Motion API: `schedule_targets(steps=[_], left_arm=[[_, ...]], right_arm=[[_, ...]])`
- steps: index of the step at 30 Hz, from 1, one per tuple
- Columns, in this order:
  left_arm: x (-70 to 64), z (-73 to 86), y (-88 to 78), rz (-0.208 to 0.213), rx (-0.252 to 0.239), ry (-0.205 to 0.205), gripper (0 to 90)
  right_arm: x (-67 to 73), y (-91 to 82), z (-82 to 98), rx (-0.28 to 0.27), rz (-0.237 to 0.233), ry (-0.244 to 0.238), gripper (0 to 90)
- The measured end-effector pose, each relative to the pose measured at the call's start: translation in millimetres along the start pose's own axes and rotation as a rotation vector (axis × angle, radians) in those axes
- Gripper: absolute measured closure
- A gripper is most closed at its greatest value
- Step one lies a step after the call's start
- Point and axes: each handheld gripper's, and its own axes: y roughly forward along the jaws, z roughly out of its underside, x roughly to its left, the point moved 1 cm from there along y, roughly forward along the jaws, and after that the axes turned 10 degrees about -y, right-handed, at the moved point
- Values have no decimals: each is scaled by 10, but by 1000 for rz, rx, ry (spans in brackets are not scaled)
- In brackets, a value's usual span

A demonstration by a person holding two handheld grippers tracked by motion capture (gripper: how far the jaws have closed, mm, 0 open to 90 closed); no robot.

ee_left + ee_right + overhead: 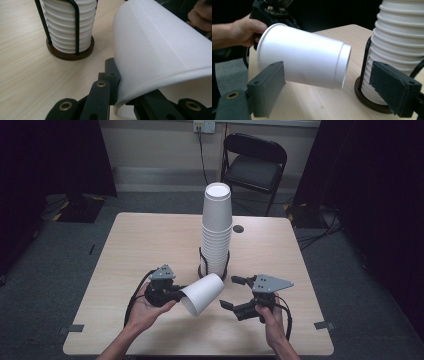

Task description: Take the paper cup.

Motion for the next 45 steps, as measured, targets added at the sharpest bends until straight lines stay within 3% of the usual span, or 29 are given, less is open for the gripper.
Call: schedule_targets(steps=[5, 12, 21, 27, 31, 33, 38, 45], left_arm=[[17, 2, -10, -16, 27, 6, 858], [0, -20, 12, 3, 77, 21, 858], [4, -49, 66, 15, 165, 7, 857], [-34, -87, 95, 16, 188, 38, 857], [-35, -119, 131, 15, 213, 31, 857], [-33, -128, 140, 16, 218, 33, 857], [-28, -141, 170, 18, 235, 26, 857], [-26, -211, 139, 30, 251, 27, 857]], right_arm=[[45, 32, -18, 23, -2, -53, 127], [104, 81, -30, 62, -5, -141, 128], [189, 120, -30, 100, -2, -269, 131], [236, 153, -43, 138, -4, -333, 133], [294, 181, -71, 168, -8, -397, 136], [336, 200, -80, 181, 20, -428, 146], [386, 228, -83, 199, 3, -465, 140], [466, 278, -80, 232, 34, -553, 142]])
